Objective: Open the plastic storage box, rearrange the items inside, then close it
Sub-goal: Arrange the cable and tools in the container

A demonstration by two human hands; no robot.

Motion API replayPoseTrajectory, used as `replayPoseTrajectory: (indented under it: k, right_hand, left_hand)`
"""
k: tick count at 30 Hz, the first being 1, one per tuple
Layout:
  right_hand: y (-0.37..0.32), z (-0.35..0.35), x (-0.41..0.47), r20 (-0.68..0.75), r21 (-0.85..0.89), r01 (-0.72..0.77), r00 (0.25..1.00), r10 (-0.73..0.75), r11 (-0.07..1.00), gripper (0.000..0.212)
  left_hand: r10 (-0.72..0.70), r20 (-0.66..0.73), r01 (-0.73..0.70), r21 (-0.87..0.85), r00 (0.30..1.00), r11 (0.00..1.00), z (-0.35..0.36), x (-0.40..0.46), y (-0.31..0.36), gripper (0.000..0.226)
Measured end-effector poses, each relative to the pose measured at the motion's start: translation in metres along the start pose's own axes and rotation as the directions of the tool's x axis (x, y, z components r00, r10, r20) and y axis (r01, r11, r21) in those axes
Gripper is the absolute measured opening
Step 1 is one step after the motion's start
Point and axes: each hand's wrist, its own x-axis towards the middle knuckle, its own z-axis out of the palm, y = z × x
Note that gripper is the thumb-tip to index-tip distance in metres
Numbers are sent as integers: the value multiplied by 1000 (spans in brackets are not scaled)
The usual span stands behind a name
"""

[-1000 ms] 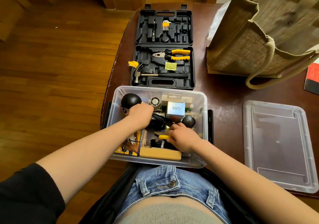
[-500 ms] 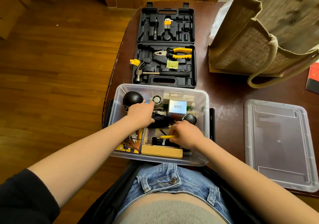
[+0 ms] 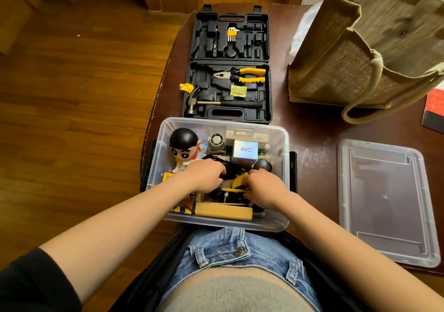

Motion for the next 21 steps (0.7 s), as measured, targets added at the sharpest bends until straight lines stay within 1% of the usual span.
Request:
replayPoseTrajectory:
  k: [2, 4, 9, 12, 14, 18, 21]
  right_hand:
    - [0, 1, -2, -17, -25, -14, 1000, 14, 1000, 22]
    - [-2, 2, -3, -25, -51, -26, 999, 25, 998, 23]
    - [-4, -5, -3, 6, -70, -40, 999, 41, 997, 21]
    - [-6, -10, -4, 29, -128, -41, 999, 45, 991, 13]
    - [-8, -14, -7, 40, -169, -40, 998, 47, 985, 12]
    - [-11, -20, -11, 96, -207, -11, 995, 32, 978, 15]
    - [-10, -25, -12, 137, -202, -11, 990, 39, 979, 19]
  left_hand:
    - [-35, -6, 35, 15, 999, 999, 1, 1, -3, 42]
    - [-57, 6, 57, 6, 998, 998, 0, 0, -6, 47]
    - [-20, 50, 20, 1, 999, 1000, -1, -4, -5, 39]
    - [16, 128, -22, 43, 992, 999, -2, -1, 5, 37]
    - [30, 183, -44, 74, 983, 996, -1, 3, 12, 35]
    - [19, 278, -57, 128, 960, 990, 7, 11, 19, 45]
    - [11, 245, -50, 151, 969, 987, 9, 13, 19, 32]
